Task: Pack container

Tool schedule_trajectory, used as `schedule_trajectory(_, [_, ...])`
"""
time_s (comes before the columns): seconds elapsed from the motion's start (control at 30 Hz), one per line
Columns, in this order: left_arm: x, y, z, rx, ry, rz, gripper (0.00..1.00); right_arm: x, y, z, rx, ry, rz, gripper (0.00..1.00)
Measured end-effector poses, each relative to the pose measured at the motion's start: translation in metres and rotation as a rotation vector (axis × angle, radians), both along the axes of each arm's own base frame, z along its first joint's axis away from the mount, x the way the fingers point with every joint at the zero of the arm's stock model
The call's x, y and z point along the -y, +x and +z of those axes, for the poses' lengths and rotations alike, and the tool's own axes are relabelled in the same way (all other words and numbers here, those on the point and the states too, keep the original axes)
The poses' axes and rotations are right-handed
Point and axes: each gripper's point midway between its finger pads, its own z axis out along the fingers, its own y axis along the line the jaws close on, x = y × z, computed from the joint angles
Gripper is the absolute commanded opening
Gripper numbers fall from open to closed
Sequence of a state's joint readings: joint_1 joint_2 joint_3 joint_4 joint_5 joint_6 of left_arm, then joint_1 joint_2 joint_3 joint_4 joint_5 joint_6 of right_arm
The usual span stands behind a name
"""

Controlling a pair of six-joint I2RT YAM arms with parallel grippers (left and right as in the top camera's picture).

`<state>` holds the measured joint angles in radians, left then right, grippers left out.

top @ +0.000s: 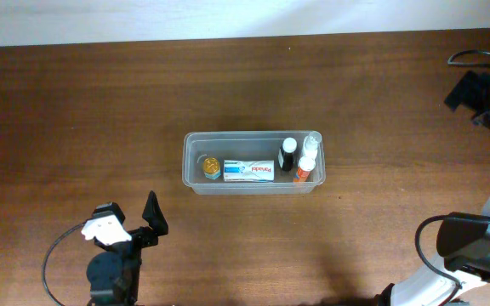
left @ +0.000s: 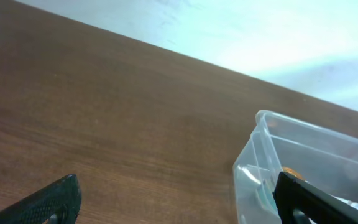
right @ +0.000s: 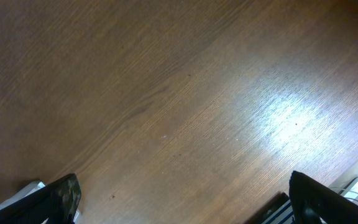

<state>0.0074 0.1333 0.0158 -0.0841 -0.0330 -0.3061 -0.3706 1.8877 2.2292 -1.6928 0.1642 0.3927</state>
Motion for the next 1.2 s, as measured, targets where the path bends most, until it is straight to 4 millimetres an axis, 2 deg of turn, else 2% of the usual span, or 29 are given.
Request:
schedule_trajectory(0.3, [0.001,-0.004,0.027,0.119,0.000,-0.004,0.99,0.000,0.000,0.000,0.000,0.000,0.000,0.98])
schedule_trajectory(1.2, [0.001,-0.004,0.027,0.120,0.000,-0.004,1.00,0.000,0.000,0.000,0.000,0.000,0.000,0.98])
